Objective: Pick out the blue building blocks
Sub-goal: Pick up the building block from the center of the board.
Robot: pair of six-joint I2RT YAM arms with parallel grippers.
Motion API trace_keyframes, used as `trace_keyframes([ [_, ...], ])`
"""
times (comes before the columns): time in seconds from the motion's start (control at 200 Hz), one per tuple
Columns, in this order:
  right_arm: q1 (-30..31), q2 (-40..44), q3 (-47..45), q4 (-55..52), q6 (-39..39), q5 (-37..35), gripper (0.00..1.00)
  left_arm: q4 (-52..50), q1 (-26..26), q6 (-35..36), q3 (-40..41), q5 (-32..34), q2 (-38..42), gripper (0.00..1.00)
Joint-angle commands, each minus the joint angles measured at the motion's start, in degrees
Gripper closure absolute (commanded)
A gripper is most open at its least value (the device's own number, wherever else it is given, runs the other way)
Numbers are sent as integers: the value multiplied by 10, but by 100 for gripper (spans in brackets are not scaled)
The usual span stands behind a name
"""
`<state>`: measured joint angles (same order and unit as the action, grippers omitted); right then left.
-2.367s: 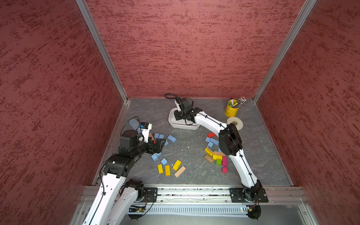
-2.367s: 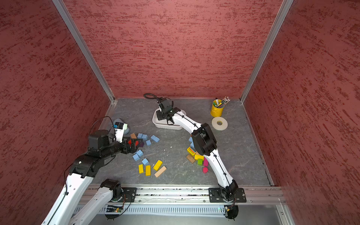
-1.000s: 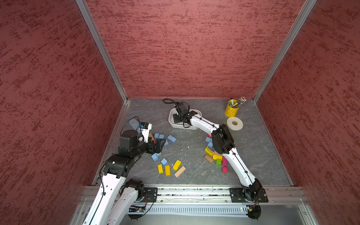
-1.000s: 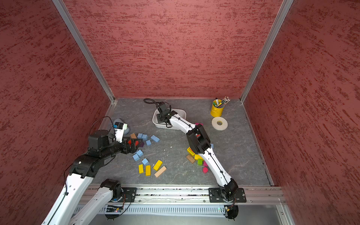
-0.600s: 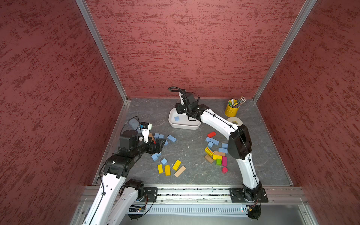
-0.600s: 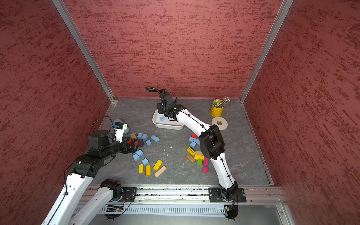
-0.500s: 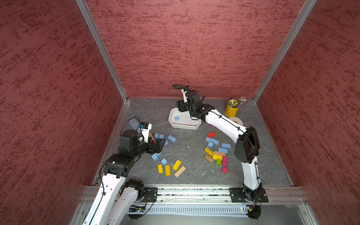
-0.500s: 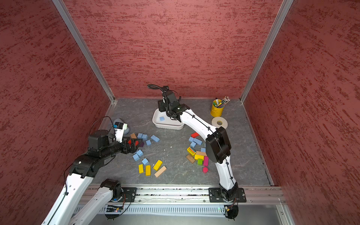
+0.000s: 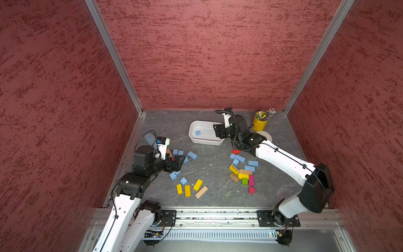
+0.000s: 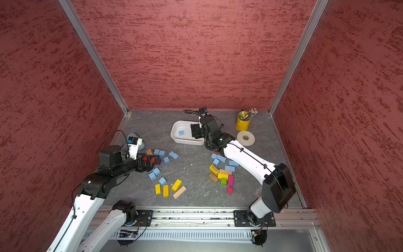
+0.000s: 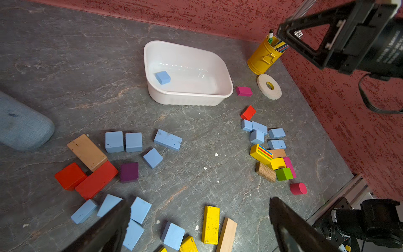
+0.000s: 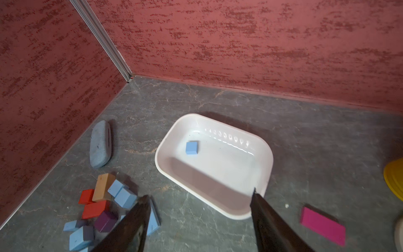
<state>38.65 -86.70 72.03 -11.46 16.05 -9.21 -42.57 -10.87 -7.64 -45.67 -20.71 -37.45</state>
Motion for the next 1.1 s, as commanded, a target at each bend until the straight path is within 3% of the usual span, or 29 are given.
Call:
trace_keyframes([
  [0.0,1,51,-43,-19,25,-34,24,0,4,5,0,-4,1,0],
  [0.276,2,100,-144,-74,82,-34,13,0,8,4,0,-5,1,0],
  [0.531,2,100,-210,-94,142,-28,11,0,8,4,0,-7,2,0],
  [0.842,2,102,-242,-121,293,-64,13,-1,8,4,-1,-8,5,0],
  [1.097,2,72,-240,-147,356,-74,23,-1,8,4,0,-8,5,0],
])
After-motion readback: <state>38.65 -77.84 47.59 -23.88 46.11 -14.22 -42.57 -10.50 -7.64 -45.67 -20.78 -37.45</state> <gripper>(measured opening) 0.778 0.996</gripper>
